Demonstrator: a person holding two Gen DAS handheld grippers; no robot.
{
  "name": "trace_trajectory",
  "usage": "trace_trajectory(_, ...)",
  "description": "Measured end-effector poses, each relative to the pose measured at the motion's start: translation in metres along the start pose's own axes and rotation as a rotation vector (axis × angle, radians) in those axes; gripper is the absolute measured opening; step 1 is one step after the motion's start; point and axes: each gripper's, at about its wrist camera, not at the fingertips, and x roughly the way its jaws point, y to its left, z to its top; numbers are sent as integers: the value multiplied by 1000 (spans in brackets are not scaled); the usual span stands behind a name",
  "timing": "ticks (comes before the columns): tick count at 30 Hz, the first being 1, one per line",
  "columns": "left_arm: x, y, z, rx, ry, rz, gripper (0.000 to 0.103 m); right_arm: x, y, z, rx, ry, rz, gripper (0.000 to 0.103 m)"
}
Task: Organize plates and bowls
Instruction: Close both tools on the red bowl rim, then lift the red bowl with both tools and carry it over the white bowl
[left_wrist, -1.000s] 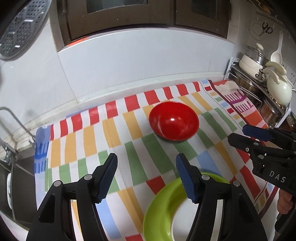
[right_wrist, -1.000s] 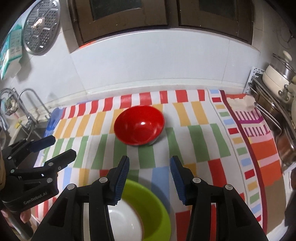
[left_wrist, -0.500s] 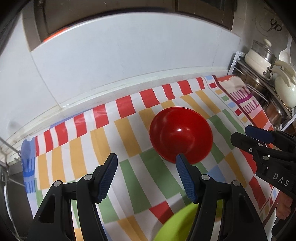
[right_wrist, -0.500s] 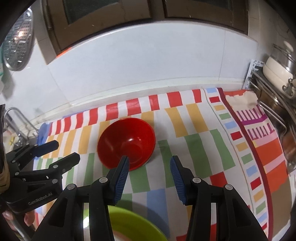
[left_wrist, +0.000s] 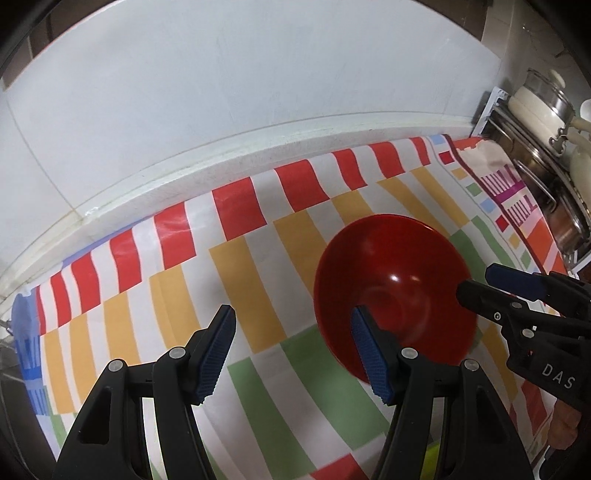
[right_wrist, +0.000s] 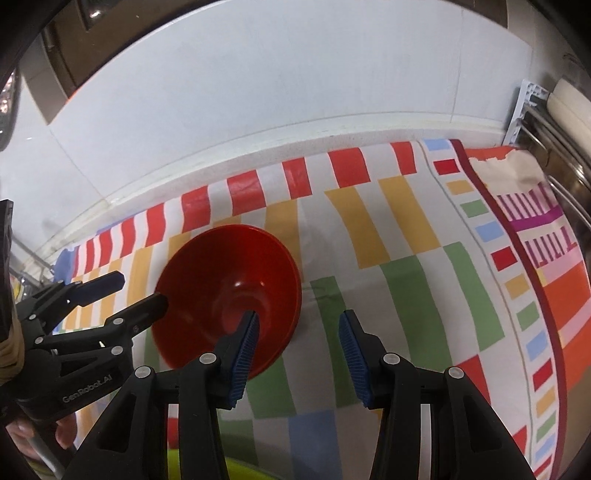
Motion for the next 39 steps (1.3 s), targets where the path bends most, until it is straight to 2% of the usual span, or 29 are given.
trace_trajectory(7, 23, 4, 7, -12, 23, -9, 59, 23, -2, 10, 2, 34, 2, 40)
trace_trajectory(14, 37, 6, 12, -30, 48, -39, 49, 37, -4, 14, 11, 63, 21, 31)
trace_trajectory(16, 39, 5, 13, -36, 55, -55, 45, 40, -3, 13, 14, 69, 28, 28)
trace_trajectory(22, 44, 1, 15, -50, 74, -120, 24, 44, -4, 12, 24, 83, 36, 16)
trace_trajectory(26, 44, -5, 17, -29, 77, -122, 14, 43, -5, 10, 56, 86, 58, 10)
trace_trajectory(39, 28, -11, 18, -16, 56, -98, 15, 29, -2, 10, 101, 85, 47, 9)
